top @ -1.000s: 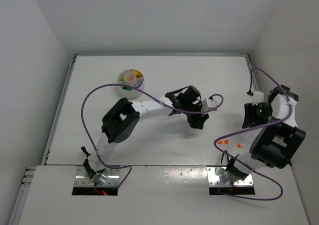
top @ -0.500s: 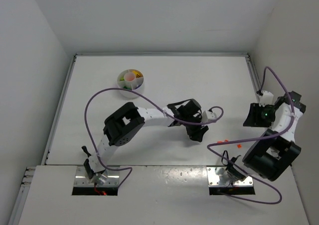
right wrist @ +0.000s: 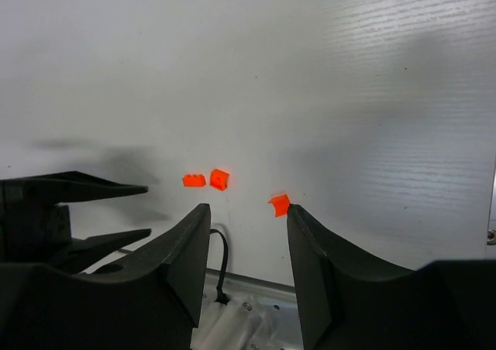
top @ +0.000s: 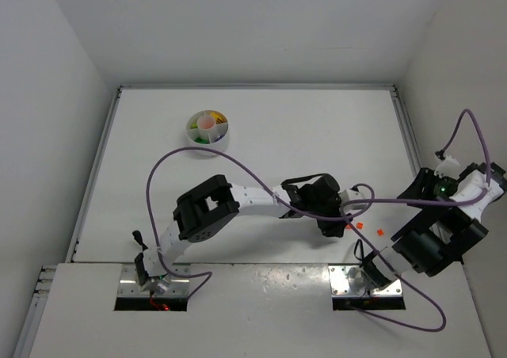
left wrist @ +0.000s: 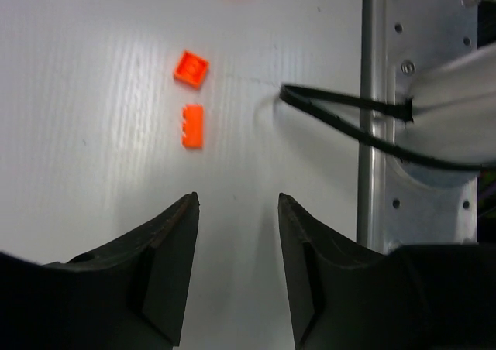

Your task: Sort the legos into containers by color

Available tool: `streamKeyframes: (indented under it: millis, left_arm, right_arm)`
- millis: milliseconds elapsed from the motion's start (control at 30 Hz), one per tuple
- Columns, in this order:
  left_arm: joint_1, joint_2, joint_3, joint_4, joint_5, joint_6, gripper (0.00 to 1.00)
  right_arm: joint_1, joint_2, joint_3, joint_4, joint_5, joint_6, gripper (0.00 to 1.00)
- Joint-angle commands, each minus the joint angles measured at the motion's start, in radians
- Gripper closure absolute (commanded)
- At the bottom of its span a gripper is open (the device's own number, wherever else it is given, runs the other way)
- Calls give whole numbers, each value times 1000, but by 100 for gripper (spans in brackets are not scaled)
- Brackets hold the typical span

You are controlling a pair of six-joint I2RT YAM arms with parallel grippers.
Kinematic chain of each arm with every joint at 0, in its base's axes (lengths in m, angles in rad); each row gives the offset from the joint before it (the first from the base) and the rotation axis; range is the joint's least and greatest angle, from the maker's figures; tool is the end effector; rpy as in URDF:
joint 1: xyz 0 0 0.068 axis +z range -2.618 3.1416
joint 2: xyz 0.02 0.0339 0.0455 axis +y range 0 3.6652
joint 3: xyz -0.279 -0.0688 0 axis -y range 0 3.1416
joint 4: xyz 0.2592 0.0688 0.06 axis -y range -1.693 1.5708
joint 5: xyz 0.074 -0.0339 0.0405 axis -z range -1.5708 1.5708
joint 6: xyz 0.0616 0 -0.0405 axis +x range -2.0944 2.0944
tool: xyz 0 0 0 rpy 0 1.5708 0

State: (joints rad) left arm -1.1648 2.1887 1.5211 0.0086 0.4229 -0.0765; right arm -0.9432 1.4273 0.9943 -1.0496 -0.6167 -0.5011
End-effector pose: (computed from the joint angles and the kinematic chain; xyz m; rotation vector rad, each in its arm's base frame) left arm 0.1842 -0.4925 0.1478 1.4597 1.9241 -1.1044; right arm 0.1765 -0.1827 0.2116 0.5377 2.5606 0.5490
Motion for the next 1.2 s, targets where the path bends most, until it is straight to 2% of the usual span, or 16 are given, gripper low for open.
streamKeyframes:
  millis: [0, 300, 567, 767, 1000, 1167]
  left_arm:
    - [5, 64, 108, 64, -19, -26, 50]
    - [5, 226, 327, -7, 31, -8, 58]
    - [5, 281, 361, -39, 50, 3, 64]
    - [5, 258, 274, -39, 40, -6, 69]
    - [5, 198, 137, -21, -15, 3, 71]
    - [5, 187, 106, -21, -50, 36, 63]
  right_arm:
    - [-23, -11, 50, -69, -95, -48, 55]
    - [-63, 21, 127, -157, -138, -89, 55]
    - [-103, 41, 136, -187, -156, -140, 53]
    - [-121, 62, 136, -207, -166, -159, 53]
    - [-131, 62, 136, -207, -166, -192, 53]
    - [-140, 62, 127, -216, -175, -212, 53]
